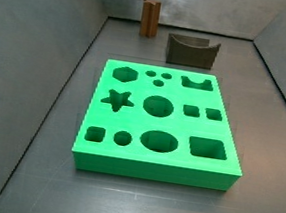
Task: Pick up the star object. Move up. Move to above the board. Insert the star object.
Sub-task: Pick up the star object.
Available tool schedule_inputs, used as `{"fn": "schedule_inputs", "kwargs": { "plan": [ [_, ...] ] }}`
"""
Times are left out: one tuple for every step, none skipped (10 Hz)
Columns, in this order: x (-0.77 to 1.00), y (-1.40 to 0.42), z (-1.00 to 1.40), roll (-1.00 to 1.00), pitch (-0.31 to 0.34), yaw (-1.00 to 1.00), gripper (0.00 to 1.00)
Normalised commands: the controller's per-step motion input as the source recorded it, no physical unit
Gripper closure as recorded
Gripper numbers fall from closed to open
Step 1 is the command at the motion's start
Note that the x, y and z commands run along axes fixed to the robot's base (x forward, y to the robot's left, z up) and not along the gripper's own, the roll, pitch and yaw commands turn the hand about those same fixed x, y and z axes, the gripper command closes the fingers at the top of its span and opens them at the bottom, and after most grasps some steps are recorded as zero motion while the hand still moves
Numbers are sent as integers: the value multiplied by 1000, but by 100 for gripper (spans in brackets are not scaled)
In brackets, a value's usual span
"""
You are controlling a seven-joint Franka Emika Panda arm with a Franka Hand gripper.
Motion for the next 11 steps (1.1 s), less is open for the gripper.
{"fn": "schedule_inputs", "kwargs": {
  "plan": [
    [329, 66, -669, -21, -116, 0, 0],
    [289, 83, -834, 0, -130, 0, 0],
    [86, 134, -897, 29, -139, 0, 0],
    [0, 234, -931, 93, -123, 20, 0],
    [-123, 243, -880, 164, -126, 71, 0],
    [0, 194, -577, 70, -16, 91, 0],
    [0, 0, 0, 0, 0, 0, 0],
    [0, 0, 0, 0, 0, 0, 100],
    [0, 0, 0, 0, 0, 0, 100],
    [0, 0, 0, 0, 0, 0, 100],
    [0, 0, 0, 0, 0, 0, 100]
  ]
}}
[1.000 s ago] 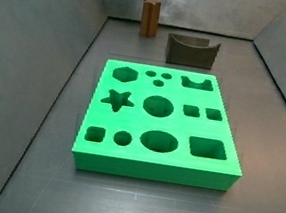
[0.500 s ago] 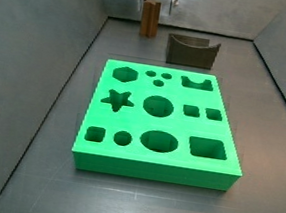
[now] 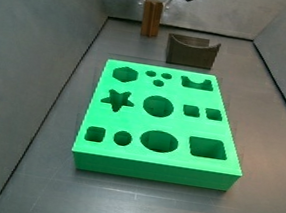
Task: Pick up the star object. Move up. Move to above the board. Insert the star object.
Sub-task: Pick up the star object, then move up, then move to above the board.
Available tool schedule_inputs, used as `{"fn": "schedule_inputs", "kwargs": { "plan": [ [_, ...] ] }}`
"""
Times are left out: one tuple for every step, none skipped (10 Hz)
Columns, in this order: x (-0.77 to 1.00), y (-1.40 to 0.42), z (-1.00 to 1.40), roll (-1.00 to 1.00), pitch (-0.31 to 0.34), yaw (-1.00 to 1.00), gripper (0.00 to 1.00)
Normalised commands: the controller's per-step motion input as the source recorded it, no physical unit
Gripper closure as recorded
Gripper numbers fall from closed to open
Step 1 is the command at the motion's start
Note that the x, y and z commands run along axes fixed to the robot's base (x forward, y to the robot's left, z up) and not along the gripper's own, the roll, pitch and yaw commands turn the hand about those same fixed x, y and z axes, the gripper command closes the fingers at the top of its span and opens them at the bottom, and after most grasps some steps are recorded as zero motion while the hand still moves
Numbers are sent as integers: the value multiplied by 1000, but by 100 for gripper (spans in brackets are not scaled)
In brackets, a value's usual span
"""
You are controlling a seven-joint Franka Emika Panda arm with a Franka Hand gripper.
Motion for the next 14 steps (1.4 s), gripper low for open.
{"fn": "schedule_inputs", "kwargs": {
  "plan": [
    [0, 0, 0, 0, 0, 0, 100],
    [0, 0, 0, 0, 0, 0, 100],
    [0, 0, 0, 0, 0, 0, 100],
    [0, 0, 0, 0, 0, 0, 100],
    [0, 0, 0, 0, 0, 0, 100],
    [0, 0, 0, 0, 0, 0, 100],
    [0, 0, 0, 0, 0, 0, 100],
    [0, 0, 833, 0, 0, 0, 100],
    [-38, -54, 791, -2, 0, -32, 100],
    [-57, -51, 728, 7, 8, -34, 100],
    [-50, -18, 505, 48, 15, -33, 100],
    [-41, -9, 352, 66, 33, -29, 100],
    [-33, -5, 198, 79, 48, -24, 100],
    [-214, 216, 1000, -80, -134, 264, 100]
  ]
}}
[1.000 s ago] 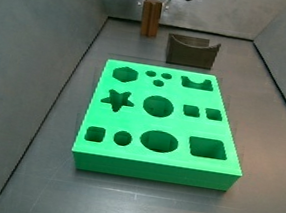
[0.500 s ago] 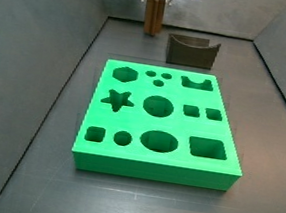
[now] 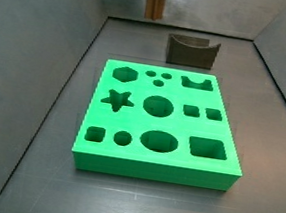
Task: Pick up the star object. Move up. Move to above the board. Insert the star object.
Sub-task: Move to above the board.
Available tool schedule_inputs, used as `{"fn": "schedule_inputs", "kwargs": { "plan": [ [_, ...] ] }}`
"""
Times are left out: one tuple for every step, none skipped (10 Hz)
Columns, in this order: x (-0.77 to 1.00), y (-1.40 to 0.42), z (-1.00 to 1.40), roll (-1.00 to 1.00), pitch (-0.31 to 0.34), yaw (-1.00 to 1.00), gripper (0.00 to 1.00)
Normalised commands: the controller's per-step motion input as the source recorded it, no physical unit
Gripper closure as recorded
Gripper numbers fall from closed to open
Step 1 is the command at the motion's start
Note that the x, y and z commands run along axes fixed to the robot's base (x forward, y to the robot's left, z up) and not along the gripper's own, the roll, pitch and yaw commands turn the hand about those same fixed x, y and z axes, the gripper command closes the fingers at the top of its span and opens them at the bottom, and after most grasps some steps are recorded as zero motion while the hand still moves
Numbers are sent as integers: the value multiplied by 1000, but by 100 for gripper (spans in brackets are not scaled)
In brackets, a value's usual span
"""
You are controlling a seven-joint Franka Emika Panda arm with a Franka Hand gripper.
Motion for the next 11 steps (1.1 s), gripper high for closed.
{"fn": "schedule_inputs", "kwargs": {
  "plan": [
    [-215, 214, 1000, -81, -125, 253, 100],
    [-208, 183, 1000, -83, -109, 192, 100],
    [-192, 165, 1000, -68, -83, 134, 100],
    [-172, 149, 1000, -49, -20, 67, 100],
    [-160, 139, 1000, -29, 16, 26, 100],
    [-151, 126, 1000, 5, 39, -2, 100],
    [-143, 114, 1000, 20, 49, -9, 100],
    [-125, 97, 1000, 29, 56, -2, 100],
    [-117, 89, 1000, 33, 64, 1, 100],
    [-94, 71, 1000, 41, 76, 8, 100],
    [-68, 53, 928, 42, 85, 15, 100]
  ]
}}
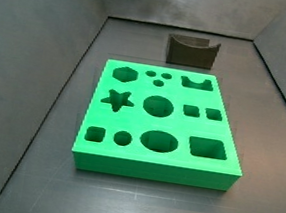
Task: Pick up the star object. Move up. Move to above the board. Insert the star object.
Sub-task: Move to above the board.
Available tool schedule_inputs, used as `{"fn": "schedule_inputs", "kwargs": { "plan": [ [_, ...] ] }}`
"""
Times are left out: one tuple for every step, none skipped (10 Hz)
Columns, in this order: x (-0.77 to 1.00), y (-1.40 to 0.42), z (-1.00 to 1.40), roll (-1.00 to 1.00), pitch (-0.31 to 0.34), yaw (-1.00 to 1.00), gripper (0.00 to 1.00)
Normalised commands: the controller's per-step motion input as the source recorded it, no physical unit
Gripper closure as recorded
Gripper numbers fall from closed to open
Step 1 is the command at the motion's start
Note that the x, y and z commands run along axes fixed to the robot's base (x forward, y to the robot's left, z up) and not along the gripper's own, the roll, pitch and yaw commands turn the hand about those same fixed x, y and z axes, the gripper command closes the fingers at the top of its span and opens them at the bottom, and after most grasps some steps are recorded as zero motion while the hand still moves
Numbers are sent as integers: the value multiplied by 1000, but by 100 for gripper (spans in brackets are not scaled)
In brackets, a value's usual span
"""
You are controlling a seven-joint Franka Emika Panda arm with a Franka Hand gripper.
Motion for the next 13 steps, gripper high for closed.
{"fn": "schedule_inputs", "kwargs": {
  "plan": [
    [-31, 31, 728, 37, 100, 20, 100],
    [-14, 22, 576, 40, 108, 23, 100],
    [-7, 11, 374, 41, 107, 26, 100],
    [-3, 4, 272, 39, 102, 27, 100],
    [87, -1000, 101, -59, 563, -641, 100],
    [90, -1000, 99, -37, 514, -571, 100],
    [89, -1000, 104, -14, 396, -375, 100],
    [89, -1000, 104, -41, 270, -219, 100],
    [90, -1000, 106, -26, 152, -73, 100],
    [89, -1000, 110, -27, 89, -31, 100],
    [88, -1000, 112, -29, 48, -15, 100],
    [89, -1000, 113, -13, 27, -1, 100],
    [88, -1000, 116, -8, 26, 3, 100]
  ]
}}
